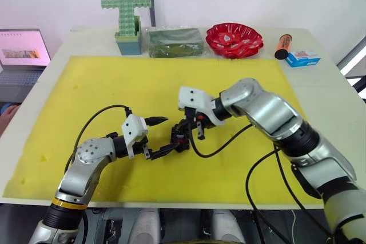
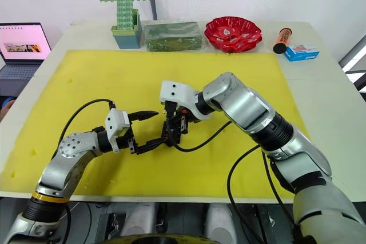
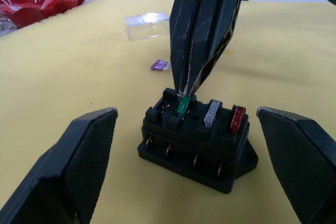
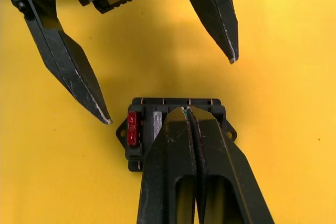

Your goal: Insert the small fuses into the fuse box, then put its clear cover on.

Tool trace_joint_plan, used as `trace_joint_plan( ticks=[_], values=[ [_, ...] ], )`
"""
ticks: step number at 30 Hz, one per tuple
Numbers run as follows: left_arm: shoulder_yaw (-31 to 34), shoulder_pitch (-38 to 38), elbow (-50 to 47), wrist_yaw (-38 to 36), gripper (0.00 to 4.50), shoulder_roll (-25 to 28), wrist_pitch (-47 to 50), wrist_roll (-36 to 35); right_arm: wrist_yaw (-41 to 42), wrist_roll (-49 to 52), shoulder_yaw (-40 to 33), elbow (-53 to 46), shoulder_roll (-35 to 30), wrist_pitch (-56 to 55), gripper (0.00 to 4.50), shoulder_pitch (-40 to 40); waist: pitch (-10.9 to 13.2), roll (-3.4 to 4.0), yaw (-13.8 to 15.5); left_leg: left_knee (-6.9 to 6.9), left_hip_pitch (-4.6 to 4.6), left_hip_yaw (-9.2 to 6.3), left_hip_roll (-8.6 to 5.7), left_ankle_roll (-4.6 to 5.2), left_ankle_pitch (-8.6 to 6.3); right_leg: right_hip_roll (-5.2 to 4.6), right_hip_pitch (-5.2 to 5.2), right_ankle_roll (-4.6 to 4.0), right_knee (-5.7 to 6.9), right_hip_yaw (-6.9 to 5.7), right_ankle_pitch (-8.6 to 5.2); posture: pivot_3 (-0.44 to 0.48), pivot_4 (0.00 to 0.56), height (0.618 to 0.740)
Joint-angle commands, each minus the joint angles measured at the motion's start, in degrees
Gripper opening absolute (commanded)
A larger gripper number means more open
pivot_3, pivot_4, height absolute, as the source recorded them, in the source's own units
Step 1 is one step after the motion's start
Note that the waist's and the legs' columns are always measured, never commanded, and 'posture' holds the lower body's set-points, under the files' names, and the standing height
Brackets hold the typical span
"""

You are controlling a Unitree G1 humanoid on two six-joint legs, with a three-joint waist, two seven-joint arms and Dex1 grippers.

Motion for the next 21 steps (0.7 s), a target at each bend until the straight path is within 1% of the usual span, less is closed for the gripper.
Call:
trace_joint_plan(
  ticks=[1,9,21],
  values=[
    [0.7,-0.2,-2.0,0.1,4.50,0.3,-0.6,-0.2,0.5,1.2,-2.1,-2.3,-0.4,0.0,0.03,-1.5,0.0,0.00,0.0,0.00,0.00,0.00,0.00,0.00,0.00,0.00,0.00,0.00,0.00,0.00,0.00,0.000,0.150,0.740],
    [0.6,-0.3,-2.0,0.1,4.50,0.3,-0.5,-0.3,-1.4,0.4,-0.9,-1.3,0.7,-0.4,0.03,-0.4,0.0,0.00,0.0,0.00,0.00,0.00,0.00,0.00,0.00,0.00,0.00,0.00,0.00,0.00,0.00,0.000,0.150,0.740],
    [0.8,-0.1,-2.3,0.3,4.50,0.5,-0.2,-0.3,-1.8,-1.9,1.3,1.6,-0.2,-3.1,0.03,2.3,0.0,0.00,0.0,0.01,0.00,0.00,0.00,0.00,0.00,0.00,0.01,0.00,0.00,0.00,0.00,0.000,0.150,0.740]
  ],
)
